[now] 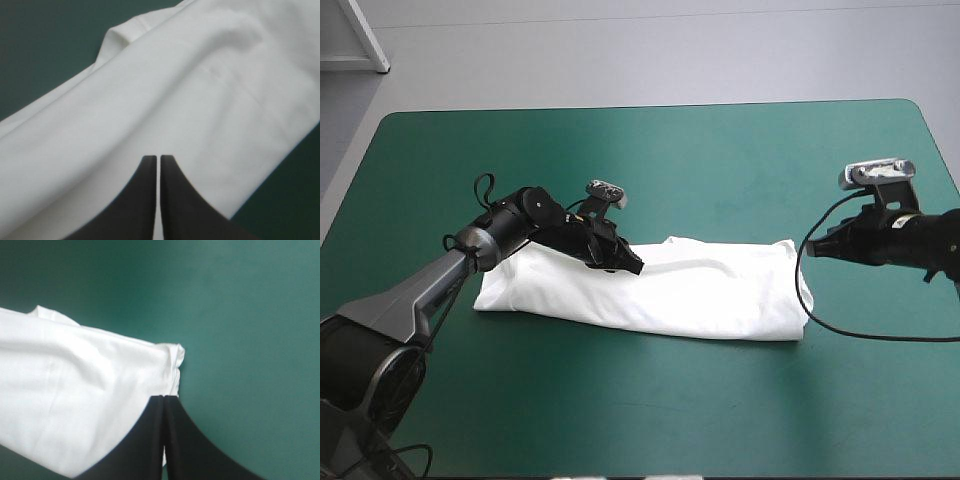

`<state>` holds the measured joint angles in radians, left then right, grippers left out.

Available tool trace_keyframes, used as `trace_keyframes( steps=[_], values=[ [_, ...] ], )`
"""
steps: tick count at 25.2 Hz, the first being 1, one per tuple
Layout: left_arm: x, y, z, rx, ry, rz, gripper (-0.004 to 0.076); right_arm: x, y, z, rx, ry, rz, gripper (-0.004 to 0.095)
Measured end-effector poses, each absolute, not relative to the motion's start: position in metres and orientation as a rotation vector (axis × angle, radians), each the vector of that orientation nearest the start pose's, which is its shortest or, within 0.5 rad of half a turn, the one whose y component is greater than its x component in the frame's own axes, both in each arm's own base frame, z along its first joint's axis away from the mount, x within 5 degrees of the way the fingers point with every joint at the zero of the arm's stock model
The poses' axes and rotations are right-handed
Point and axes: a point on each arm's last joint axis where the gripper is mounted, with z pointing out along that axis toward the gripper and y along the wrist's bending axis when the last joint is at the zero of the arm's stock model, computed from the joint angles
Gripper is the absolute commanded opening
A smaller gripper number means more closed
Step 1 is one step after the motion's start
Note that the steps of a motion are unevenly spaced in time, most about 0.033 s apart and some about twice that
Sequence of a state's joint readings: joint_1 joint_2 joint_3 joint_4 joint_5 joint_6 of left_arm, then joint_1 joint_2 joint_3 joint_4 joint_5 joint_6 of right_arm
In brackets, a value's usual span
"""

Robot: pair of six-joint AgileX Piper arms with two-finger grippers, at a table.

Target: Fold the cloth

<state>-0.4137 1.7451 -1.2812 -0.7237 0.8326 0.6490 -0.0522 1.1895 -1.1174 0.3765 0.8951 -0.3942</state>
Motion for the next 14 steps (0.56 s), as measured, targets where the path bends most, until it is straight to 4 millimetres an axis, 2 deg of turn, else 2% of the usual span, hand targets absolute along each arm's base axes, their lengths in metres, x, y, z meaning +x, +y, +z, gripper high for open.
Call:
trace_keyframes(
  steps=[3, 5, 9, 11, 13, 14],
  values=[
    [0.323, -0.191, 0.231, 0.854, 2.547, -0.789, 0.0019, 0.231, 0.013, 0.330, -0.197, 2.409, 0.272, -0.0016],
    [0.325, -0.192, 0.223, 0.853, 2.571, -0.790, 0.0019, 0.228, 0.015, 0.322, -0.168, 2.409, 0.297, -0.0001],
    [0.328, -0.192, 0.209, 0.866, 2.609, -0.773, 0.0019, 0.223, 0.019, 0.306, -0.112, 2.439, 0.391, 0.0141],
    [0.329, -0.192, 0.200, 0.886, 2.639, -0.755, 0.0019, 0.220, 0.020, 0.298, -0.095, 2.459, 0.417, 0.0256],
    [0.331, -0.192, 0.197, 0.882, 2.659, -0.763, 0.0019, 0.219, 0.021, 0.289, -0.084, 2.484, 0.428, 0.0568],
    [0.331, -0.192, 0.196, 0.880, 2.667, -0.767, 0.0019, 0.221, 0.021, 0.286, -0.078, 2.496, 0.433, 0.0636]
  ],
)
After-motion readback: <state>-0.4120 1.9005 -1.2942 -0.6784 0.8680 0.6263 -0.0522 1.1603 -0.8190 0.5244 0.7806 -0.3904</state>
